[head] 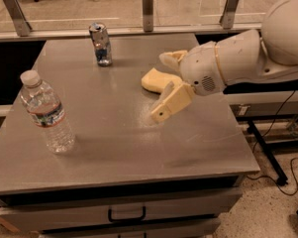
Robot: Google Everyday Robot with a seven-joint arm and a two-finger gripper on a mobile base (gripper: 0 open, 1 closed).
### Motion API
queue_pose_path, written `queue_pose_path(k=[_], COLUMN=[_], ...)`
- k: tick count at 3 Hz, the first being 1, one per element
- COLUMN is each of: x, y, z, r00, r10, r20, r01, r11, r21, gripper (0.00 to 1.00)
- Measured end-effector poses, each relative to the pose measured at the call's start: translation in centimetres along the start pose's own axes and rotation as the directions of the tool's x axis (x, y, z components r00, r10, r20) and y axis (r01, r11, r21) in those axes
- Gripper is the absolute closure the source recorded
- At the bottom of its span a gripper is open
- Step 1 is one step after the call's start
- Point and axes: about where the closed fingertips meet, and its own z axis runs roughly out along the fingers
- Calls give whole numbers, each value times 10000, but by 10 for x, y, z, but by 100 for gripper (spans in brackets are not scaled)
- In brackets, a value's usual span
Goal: Pick water bottle
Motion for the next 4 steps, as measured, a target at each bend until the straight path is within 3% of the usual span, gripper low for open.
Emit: queue_pose_path(k=[2,4], x=[-4,-29], y=[1,38], z=[4,68], r00=[9999,9836], r10=[-17,-125], r20=[122,1800], r01=[17,306], r11=[10000,9947], r21=[-40,-982], gripper=[0,0])
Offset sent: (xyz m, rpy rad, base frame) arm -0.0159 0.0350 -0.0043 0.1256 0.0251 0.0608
